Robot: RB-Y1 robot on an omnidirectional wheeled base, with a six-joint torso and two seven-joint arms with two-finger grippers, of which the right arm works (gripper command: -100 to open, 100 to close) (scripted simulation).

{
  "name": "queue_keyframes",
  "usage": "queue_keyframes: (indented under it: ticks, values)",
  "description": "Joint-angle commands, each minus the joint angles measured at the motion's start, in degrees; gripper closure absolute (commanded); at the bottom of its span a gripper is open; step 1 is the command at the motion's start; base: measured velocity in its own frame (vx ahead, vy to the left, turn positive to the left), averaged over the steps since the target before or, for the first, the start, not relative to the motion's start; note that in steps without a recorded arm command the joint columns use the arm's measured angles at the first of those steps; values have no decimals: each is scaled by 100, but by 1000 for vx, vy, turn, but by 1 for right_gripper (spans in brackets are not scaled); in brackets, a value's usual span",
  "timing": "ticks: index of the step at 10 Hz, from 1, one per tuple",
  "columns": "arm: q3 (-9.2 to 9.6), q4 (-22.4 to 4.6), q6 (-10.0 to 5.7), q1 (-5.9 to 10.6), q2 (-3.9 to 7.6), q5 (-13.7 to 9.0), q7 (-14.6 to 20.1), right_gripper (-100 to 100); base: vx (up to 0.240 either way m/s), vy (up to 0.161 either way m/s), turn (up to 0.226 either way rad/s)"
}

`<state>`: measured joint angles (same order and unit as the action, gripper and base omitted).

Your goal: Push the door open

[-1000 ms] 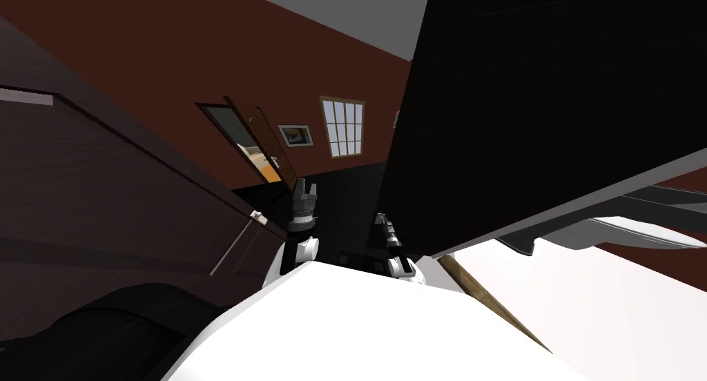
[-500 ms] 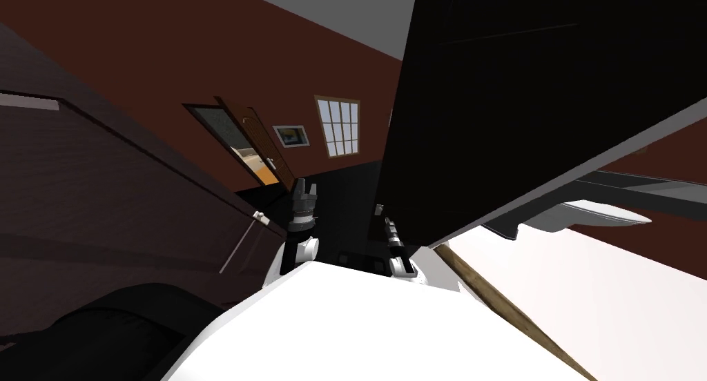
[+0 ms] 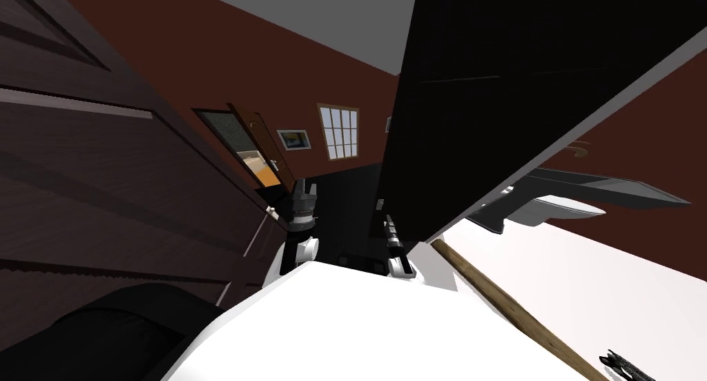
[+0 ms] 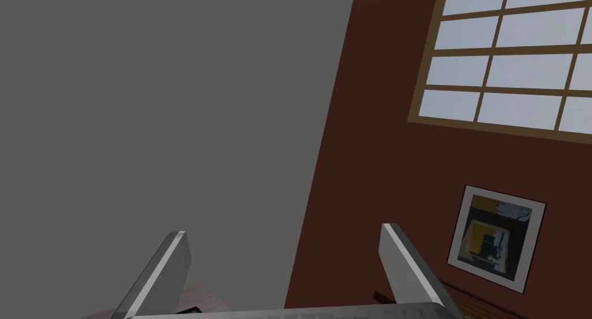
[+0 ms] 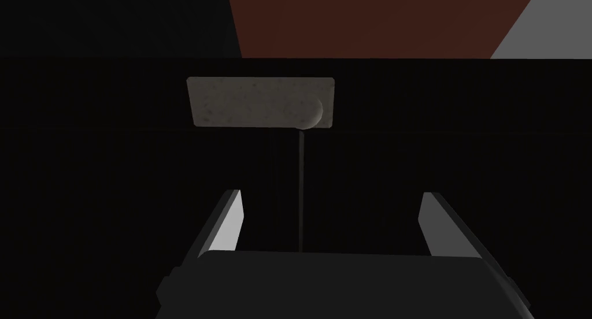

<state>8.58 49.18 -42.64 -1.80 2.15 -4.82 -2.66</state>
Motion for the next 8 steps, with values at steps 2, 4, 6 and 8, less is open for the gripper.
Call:
queue_keyframes:
  ticks: [2,4,6,8]
  values:
    - [-24,15,-26,-10,68,-9,-11,-100,201,7,23]
    - [-46,-11,-62,-3,77,-17,-19,-100,232,-13,25]
    - [-76,-47,-112,7,36,-28,-31,-100,260,26,29]
    - [-79,-48,-113,7,21,-29,-33,-100,172,14,12]
